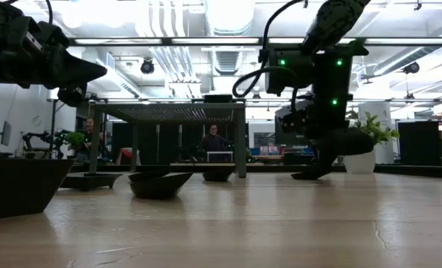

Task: Pick & Place Mini shaped plates
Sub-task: Put the black drop shaped plate on the shelf

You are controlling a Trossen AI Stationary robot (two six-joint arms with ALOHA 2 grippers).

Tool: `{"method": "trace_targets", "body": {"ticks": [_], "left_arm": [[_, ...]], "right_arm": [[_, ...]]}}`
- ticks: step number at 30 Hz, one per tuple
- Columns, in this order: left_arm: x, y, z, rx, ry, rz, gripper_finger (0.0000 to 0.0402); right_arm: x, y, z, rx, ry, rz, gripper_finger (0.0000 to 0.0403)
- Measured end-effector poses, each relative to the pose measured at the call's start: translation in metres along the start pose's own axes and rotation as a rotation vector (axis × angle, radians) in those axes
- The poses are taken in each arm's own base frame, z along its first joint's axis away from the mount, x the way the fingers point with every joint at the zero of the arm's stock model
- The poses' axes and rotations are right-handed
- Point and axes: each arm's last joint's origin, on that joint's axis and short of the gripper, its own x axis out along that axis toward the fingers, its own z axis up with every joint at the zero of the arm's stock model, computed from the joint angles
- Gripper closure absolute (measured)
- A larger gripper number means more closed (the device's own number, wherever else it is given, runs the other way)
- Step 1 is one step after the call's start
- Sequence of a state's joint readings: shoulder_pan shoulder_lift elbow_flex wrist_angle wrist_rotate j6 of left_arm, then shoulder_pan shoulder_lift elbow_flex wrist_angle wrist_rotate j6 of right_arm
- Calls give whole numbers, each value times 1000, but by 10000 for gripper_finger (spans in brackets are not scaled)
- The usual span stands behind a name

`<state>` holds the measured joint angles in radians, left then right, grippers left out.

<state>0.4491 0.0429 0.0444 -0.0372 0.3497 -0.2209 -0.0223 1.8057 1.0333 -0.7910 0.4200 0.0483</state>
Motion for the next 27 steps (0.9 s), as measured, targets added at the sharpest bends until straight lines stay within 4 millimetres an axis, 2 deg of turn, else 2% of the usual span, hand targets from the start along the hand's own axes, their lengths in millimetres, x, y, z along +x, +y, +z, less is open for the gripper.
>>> {"method": "trace_targets", "body": {"ticks": [10, 14, 20, 27], "left_arm": [[0, 0, 0, 0, 0, 0, 399], [0, 0, 0, 0, 0, 0, 399], [0, 0, 0, 0, 0, 0, 399], [0, 0, 0, 0, 0, 0, 399]], "right_arm": [[-12, 3, 9, -6, -43, 12, 394], [-23, 10, 13, -22, -66, 97, 394], [-53, 28, 26, -72, -171, 155, 395], [-104, 38, 50, -141, -375, 159, 395]]}}
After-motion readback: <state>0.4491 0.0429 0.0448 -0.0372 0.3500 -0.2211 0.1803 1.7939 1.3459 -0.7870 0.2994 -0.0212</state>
